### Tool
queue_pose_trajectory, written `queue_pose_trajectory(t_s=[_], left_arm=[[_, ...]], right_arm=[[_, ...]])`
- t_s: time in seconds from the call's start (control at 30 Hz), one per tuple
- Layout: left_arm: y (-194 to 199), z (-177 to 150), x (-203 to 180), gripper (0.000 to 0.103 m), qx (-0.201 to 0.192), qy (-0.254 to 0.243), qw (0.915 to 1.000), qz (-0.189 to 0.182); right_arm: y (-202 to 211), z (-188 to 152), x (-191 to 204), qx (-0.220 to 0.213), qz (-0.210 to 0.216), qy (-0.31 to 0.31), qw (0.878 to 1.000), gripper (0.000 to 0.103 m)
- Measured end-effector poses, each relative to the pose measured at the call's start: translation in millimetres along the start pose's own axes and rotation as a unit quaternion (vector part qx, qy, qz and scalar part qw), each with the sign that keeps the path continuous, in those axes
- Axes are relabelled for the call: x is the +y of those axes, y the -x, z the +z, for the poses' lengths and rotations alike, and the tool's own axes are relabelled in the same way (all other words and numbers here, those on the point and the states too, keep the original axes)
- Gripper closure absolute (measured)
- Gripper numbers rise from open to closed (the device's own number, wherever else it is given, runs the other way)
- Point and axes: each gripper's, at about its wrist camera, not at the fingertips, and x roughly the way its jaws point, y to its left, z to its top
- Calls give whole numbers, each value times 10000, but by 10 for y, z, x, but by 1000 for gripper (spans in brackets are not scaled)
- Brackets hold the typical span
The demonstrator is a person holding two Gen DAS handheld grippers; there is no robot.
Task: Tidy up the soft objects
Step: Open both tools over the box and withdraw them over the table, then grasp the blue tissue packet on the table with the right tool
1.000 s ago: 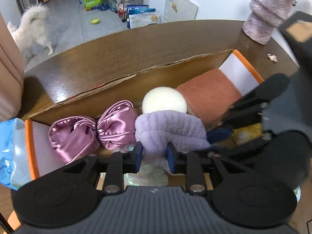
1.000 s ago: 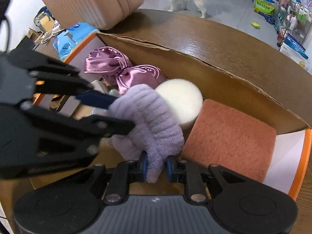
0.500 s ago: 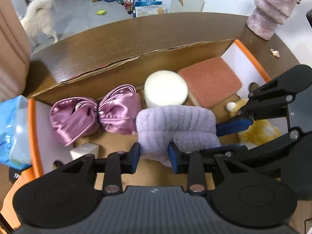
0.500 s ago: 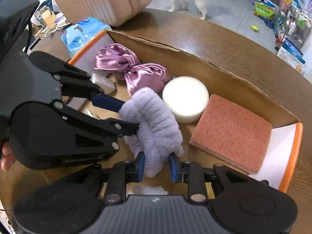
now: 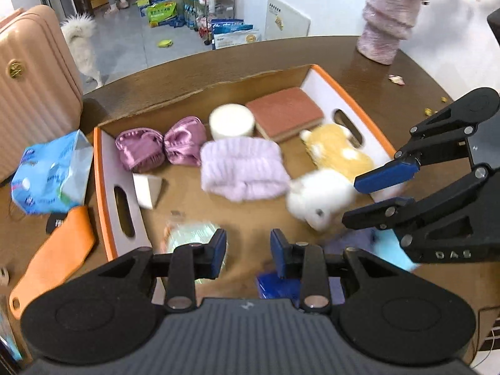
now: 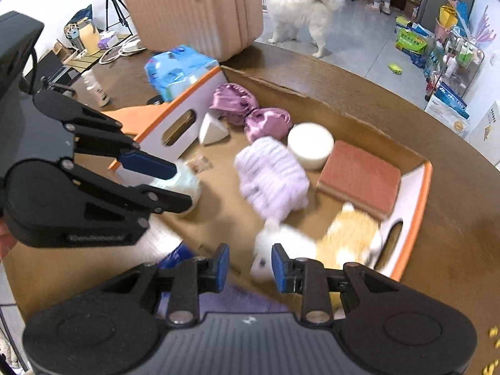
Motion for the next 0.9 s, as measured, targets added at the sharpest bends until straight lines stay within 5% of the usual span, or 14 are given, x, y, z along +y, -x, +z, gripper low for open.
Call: queue_pose_trajectory(t_s=[0.6, 0.9], left_arm=[[354, -1321, -1007, 71, -124, -390, 9981, -451], [187, -1650, -1189, 70, -93, -281, 9983, -496]], right_arm=[[478, -1594, 461, -273, 255, 124, 9992, 73], [351, -2157, 469, -220, 432, 20, 9988, 67]])
